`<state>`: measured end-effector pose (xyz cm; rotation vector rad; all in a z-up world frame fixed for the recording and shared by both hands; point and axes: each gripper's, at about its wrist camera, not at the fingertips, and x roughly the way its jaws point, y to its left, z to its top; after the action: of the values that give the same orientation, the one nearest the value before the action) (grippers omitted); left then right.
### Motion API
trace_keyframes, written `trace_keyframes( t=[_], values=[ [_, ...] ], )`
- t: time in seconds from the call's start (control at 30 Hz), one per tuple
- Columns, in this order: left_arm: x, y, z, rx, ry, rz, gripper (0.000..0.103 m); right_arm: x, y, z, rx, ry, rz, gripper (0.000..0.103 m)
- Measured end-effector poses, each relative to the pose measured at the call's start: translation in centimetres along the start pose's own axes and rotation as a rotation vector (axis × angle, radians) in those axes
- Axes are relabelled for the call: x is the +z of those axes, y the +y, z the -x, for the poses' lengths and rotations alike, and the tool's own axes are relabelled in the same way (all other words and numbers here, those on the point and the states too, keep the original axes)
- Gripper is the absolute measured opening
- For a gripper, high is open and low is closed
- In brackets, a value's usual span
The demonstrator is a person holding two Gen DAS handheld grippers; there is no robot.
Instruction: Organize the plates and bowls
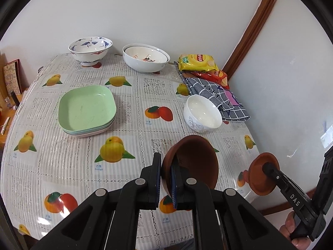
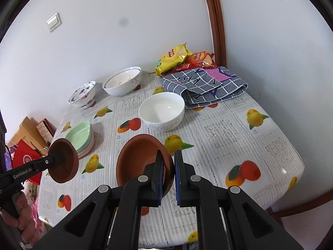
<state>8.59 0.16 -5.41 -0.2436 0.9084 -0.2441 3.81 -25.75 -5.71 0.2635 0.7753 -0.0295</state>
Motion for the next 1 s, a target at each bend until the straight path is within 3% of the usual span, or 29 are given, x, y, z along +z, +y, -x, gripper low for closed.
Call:
trace_keyframes(
  t=[0.37, 1.0],
  values=[
    [-1.8, -0.8, 0.7, -0.016, 0.004, -0.008, 0.009, -1.3, -0.7, 1.6, -0.006, -0.010, 0.002, 0.010],
    [-1.5, -0.3, 0.1, -0.006, 0.012, 0.007, 0.009, -0.9, -0.8, 0.9, 0.010, -0.012, -0.008, 0.010]
  ],
)
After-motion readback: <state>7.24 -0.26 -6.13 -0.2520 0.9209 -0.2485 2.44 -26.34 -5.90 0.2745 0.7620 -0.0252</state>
